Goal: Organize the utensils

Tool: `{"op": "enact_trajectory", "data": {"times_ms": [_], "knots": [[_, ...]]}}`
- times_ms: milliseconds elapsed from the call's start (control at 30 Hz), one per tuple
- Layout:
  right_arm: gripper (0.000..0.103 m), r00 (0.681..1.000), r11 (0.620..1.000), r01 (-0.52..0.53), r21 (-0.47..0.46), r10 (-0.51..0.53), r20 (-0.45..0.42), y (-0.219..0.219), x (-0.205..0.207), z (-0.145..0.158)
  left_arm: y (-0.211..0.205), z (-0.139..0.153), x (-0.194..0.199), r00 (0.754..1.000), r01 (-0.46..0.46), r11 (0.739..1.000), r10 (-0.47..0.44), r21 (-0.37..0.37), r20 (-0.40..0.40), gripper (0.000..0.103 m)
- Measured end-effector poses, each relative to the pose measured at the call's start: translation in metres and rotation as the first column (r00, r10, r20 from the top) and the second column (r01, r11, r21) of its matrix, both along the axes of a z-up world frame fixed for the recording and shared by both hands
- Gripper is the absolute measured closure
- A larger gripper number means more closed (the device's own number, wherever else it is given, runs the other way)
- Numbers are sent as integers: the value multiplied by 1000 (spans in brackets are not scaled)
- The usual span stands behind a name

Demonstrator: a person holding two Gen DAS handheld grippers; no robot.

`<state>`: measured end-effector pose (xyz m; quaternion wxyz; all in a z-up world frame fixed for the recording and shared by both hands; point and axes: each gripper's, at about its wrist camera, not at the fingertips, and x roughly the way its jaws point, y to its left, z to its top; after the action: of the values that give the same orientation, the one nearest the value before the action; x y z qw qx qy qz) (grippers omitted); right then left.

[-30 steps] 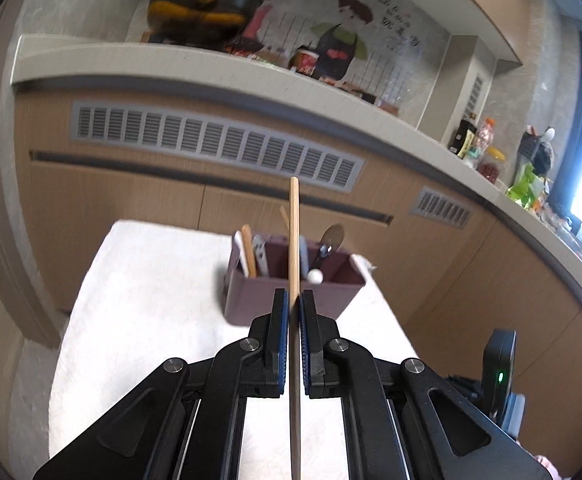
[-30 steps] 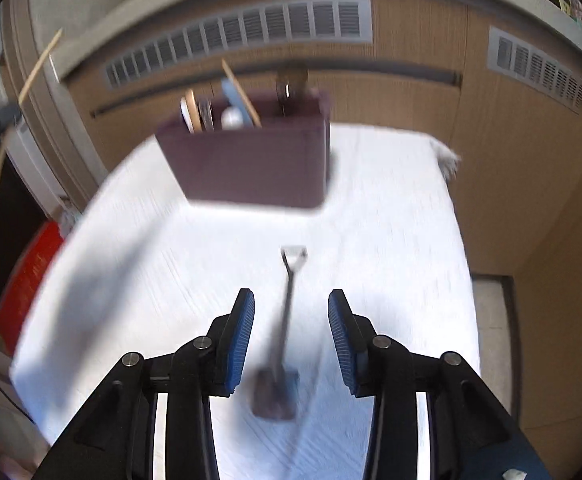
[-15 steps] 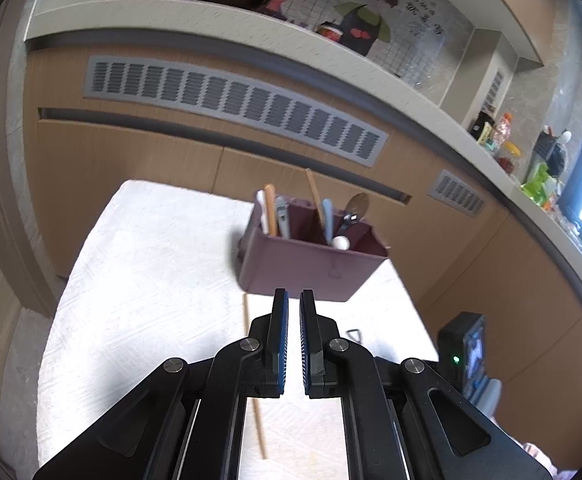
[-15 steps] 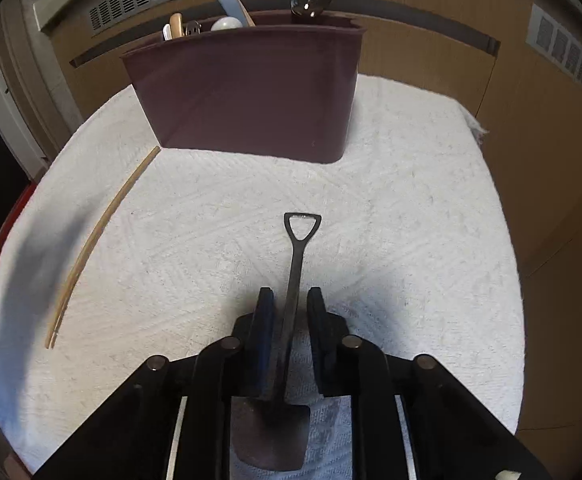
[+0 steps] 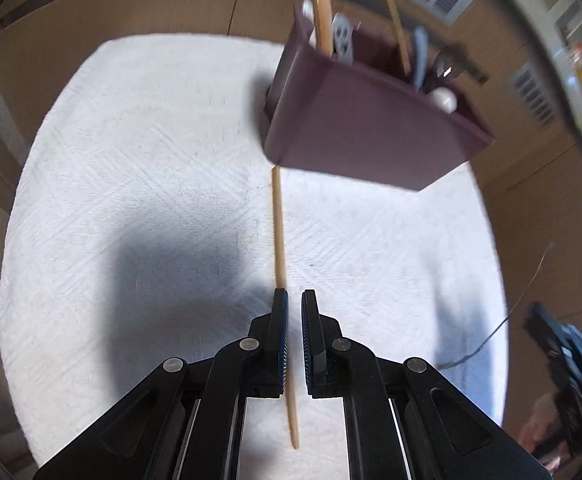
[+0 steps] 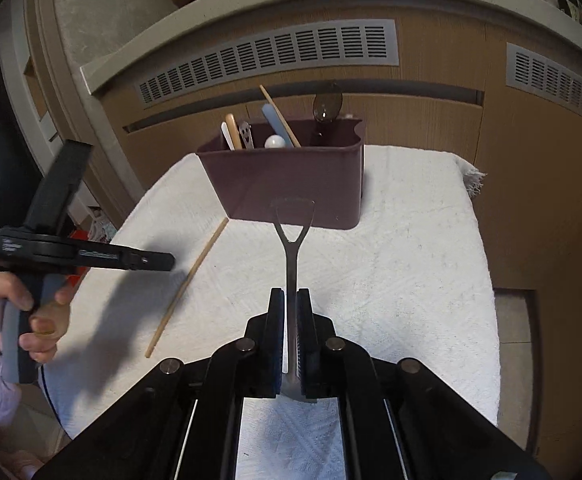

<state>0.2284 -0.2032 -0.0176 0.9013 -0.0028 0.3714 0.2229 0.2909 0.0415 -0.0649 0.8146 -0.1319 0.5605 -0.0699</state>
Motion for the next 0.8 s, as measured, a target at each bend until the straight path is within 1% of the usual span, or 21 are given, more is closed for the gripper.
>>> {"op": "enact_trajectory", "data": {"times_ms": [67,100,167,300,367,433,500,567,633,667,700,733,800], "knots": [[98,1000,1000,-3,3,3,27,0,-4,6,-8,-7,16,999,19,998,-16,54,-51,95],[98,999,1000,-3,2,3,36,0,-3,7,-13,-12,23,997,23,995,-16,94,-74,95],[98,999,1000,-7,5,7,46,0,-3,8,-21,-19,31,995,46,990,-34,130,-93,95],[98,999,1000,2,1,-2,36,-2,3,1,-38,-18,31,998,70,978,-67,198,-19,96],[95,1000,1000,8,-6,-8,6,-7,8,-7,-42,-19,23,996,72,973,-82,218,35,97],[83,999,999,31,-14,-31,-23,-12,14,-16,-44,-16,6,991,68,969,-92,236,94,97],[51,998,998,55,-40,-56,-40,-15,18,-26,-41,-10,-11,985,57,975,-90,216,149,97],[39,994,991,102,-82,-104,-20,-17,16,-32,-32,0,-31,977,31,987,-63,156,205,97],[36,993,987,115,-109,-118,-20,-18,12,-38,-22,13,-50,962,-5,994,-25,109,272,97],[30,992,986,119,-119,-123,-29,-18,10,-41,-19,19,-58,952,-22,995,-8,95,305,97],[18,990,983,125,-135,-131,-42,-17,7,-46,-14,26,-65,940,-44,996,14,79,340,97],[13,989,980,129,-154,-138,-47,-15,4,-51,-11,33,-70,928,-61,996,34,60,372,97],[11,987,968,145,-206,-155,-31,-8,-6,-59,-3,47,-78,902,-84,996,68,18,427,97]]}}
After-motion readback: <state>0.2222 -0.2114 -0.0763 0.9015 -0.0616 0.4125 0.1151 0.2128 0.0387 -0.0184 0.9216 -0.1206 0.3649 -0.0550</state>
